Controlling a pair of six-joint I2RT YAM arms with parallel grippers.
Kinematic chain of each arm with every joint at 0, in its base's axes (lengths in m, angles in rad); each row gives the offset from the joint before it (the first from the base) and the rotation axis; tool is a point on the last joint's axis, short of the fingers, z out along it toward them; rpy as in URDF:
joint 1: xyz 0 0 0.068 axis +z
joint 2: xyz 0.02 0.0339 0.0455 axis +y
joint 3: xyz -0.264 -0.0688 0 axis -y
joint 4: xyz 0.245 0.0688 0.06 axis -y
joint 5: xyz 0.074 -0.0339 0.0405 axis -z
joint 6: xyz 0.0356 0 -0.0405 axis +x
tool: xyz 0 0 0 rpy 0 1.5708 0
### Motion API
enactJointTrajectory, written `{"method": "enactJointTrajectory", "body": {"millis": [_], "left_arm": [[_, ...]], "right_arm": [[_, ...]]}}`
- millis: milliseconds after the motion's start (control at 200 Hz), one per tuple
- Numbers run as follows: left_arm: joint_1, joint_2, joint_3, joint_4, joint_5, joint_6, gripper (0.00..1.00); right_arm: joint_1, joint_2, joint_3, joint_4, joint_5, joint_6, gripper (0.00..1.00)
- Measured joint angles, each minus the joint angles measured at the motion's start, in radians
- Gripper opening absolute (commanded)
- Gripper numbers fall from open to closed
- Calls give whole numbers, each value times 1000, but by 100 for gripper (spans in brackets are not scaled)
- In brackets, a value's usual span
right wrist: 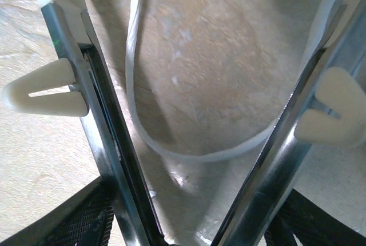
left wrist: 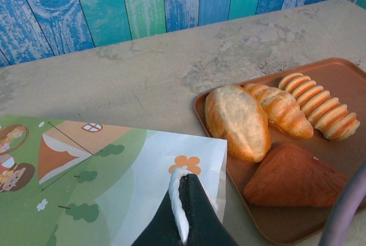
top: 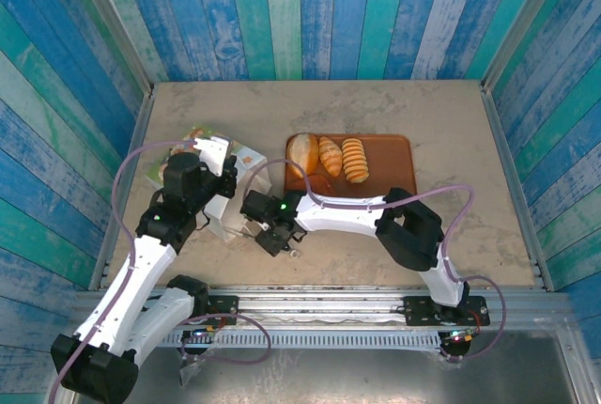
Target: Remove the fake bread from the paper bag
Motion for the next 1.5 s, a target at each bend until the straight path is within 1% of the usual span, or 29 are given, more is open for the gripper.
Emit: {"method": "enactJointTrajectory", "body": {"millis": [150, 235, 371, 646, 952, 1157, 1322, 1432, 1503], "left_arm": [[0, -1, -13, 4, -1, 0, 0], [0, -1, -16, 5, -2, 0, 0], [0, -1, -19, 8, -3, 0, 0], [0, -9, -20, 12, -11, 0, 0], [0, -31, -28, 23, -23, -1, 0], [0, -31, -28, 29, -23, -4, 0], [0, -31, -28, 27, -23, -6, 0], [0, -34, -28, 27, -31, -8, 0], [0, -39, -28, 26, -39, -9, 0]], "right_arm": [[22, 73, 94, -68, 21, -16, 69], [28, 100, 111, -87, 23, -14, 70], [29, 104, 121, -103, 29, -13, 72], [47, 116, 136, -95, 62, -13, 74], [40, 151, 181, -76, 57, 27, 75], [40, 166, 200, -64, 59, 68, 69], [40, 166, 201, -57, 56, 98, 57], [40, 161, 193, -45, 53, 105, 53], [40, 141, 159, -20, 54, 105, 50]]}}
